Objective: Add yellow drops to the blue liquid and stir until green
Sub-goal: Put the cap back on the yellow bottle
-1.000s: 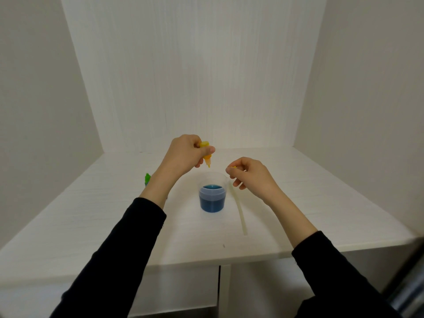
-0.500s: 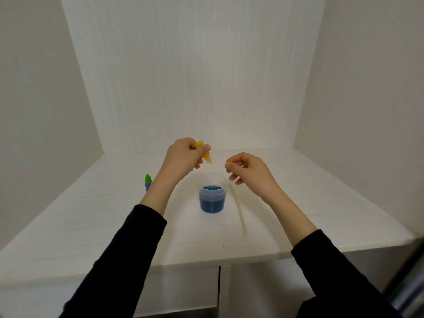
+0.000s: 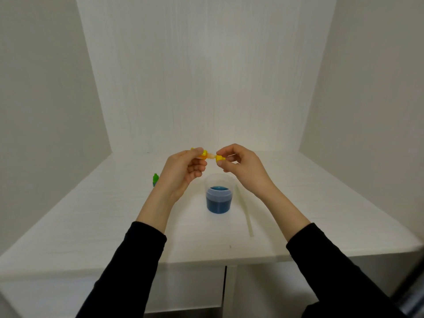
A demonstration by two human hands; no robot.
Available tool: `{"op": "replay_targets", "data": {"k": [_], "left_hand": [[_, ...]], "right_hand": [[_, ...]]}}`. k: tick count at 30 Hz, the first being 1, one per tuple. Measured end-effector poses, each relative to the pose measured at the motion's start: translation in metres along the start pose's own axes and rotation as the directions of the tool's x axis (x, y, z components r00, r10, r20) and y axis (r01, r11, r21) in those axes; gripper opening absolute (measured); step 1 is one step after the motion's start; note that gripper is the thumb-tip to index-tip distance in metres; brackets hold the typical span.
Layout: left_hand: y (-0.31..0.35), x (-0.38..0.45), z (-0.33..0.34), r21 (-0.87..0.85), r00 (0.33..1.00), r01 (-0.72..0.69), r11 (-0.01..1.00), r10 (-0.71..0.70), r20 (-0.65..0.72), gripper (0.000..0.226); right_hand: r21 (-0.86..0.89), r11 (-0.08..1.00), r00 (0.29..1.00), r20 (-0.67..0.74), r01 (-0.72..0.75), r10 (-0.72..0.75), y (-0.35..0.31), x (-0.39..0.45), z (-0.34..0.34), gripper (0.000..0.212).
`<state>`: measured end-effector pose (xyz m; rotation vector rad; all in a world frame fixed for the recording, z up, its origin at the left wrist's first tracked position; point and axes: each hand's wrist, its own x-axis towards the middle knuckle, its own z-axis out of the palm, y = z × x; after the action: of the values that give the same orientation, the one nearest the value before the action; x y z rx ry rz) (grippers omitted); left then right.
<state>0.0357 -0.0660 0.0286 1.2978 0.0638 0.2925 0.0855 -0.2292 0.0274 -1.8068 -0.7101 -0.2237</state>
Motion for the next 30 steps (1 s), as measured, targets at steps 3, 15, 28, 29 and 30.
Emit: {"op": "replay_targets", "data": {"k": [3,15,28,29,30], "left_hand": [[0.001,-0.003,-0.001,-0.013,1.0,0.009,1.0,-0.009,0.007,0.016],[0.008,-0.011,-0.005,-0.194,0.989,0.144,0.97,-0.136,0.052,0.011],[-0.001,-0.019,-0.006,0.227,0.993,-0.112,0.968,0.099,0.069,0.017],[-0.003,-0.019,-0.005,0.216,0.994,-0.108,0.97,0.101,0.047,0.015],[-0.004,-0.019,-0.006,0.208,0.995,-0.104,0.973,0.1,0.027,0.014]], "right_hand": [[0.0,1.0,1.0,0.003,0.023,-0.023,-0.004,0.002,0.004,0.017],[-0.077,0.994,0.996,0.054,0.073,-0.069,-0.015,0.009,0.008,0.015],[0.093,0.995,0.999,0.033,-0.042,0.039,-0.027,0.012,0.013,0.023],[0.124,0.991,0.997,0.057,-0.052,0.045,-0.027,0.011,0.012,0.022],[0.156,0.986,0.995,0.087,-0.063,0.05,-0.027,0.011,0.011,0.021]]}}
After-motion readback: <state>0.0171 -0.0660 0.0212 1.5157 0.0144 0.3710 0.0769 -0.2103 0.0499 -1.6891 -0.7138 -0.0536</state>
